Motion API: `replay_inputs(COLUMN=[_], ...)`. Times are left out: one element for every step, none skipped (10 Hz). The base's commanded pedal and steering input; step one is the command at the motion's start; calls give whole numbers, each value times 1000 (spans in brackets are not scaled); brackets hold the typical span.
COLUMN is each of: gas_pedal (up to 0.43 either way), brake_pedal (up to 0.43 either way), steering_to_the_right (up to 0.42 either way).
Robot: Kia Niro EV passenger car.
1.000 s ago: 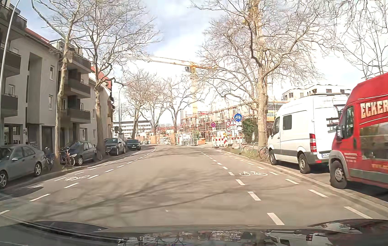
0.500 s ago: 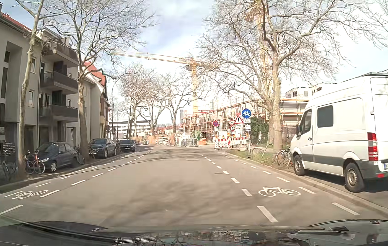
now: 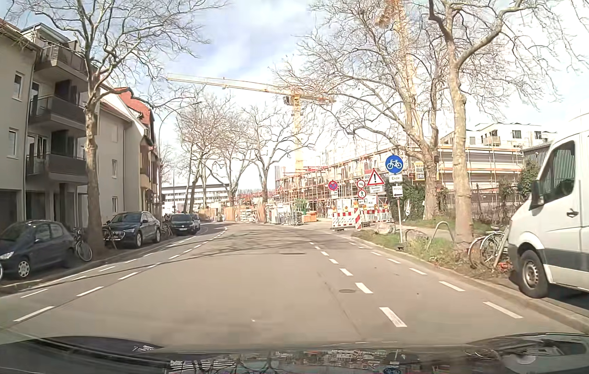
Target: Follow the waypoints while adhering to traffic rules and regulations
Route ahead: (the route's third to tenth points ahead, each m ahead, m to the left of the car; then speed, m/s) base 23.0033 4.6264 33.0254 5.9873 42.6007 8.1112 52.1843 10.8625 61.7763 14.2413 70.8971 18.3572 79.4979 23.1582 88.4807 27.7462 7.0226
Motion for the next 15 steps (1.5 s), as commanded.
replay_inputs(gas_pedal=[79,79,79,79,79,79,79,79,79,79,79,79,67,67,67], brake_pedal=[0,0,0,0,0,0,0,0,0,0,0,0,0,0,0], steering_to_the_right=[-12,-12,-12,-12,-12,-12,-12,-12,-12,-13,-12,-12,-12,-13,-13])
